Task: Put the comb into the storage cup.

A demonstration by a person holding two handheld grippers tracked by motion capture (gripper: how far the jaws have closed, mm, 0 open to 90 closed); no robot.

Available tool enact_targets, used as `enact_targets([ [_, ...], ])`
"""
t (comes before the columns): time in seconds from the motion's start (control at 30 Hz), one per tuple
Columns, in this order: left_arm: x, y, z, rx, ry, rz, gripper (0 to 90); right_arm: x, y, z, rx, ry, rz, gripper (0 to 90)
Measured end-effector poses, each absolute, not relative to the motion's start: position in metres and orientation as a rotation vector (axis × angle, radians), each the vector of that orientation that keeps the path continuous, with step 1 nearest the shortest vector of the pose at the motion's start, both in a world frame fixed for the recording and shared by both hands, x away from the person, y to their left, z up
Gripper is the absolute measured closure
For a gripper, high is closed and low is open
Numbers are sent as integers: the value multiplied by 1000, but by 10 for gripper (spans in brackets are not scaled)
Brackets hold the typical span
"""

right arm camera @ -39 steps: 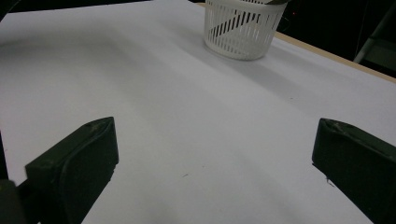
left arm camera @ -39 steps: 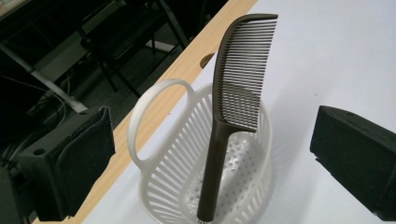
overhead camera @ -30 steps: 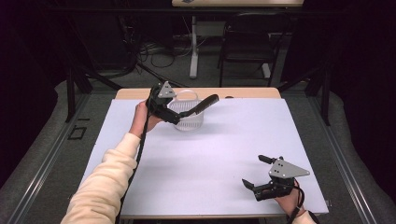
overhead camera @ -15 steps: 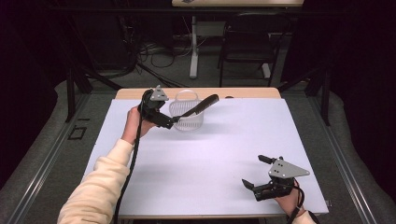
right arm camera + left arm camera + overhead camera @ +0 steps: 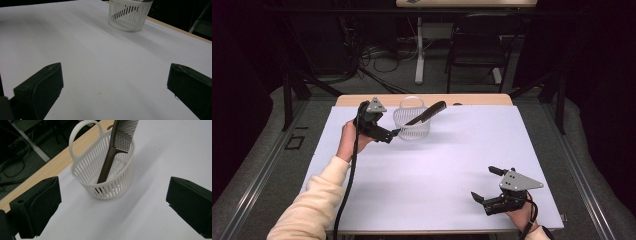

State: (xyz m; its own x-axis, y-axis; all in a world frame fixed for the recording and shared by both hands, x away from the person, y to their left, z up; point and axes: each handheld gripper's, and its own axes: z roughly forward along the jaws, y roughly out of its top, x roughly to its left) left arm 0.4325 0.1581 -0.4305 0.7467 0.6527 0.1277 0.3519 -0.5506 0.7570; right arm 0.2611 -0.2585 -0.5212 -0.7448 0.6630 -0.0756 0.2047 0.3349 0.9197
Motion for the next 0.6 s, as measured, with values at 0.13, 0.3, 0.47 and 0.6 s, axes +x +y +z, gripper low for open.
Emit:
enact_targets([
  [0.13, 425, 166, -434, 2177, 778, 511, 0, 261, -259, -521, 762, 2162, 1398, 0],
  [0.3, 417, 175, -438, 2168, 801, 512, 0, 261, -259, -521, 763, 2162, 1398, 0],
  [0.47, 410, 180, -440, 2174, 810, 515, 0, 261, -258, -521, 767, 2164, 1395, 0],
  [0.6, 404, 184, -442, 2171, 819, 513, 0, 261, -258, -521, 768, 2163, 1393, 0],
])
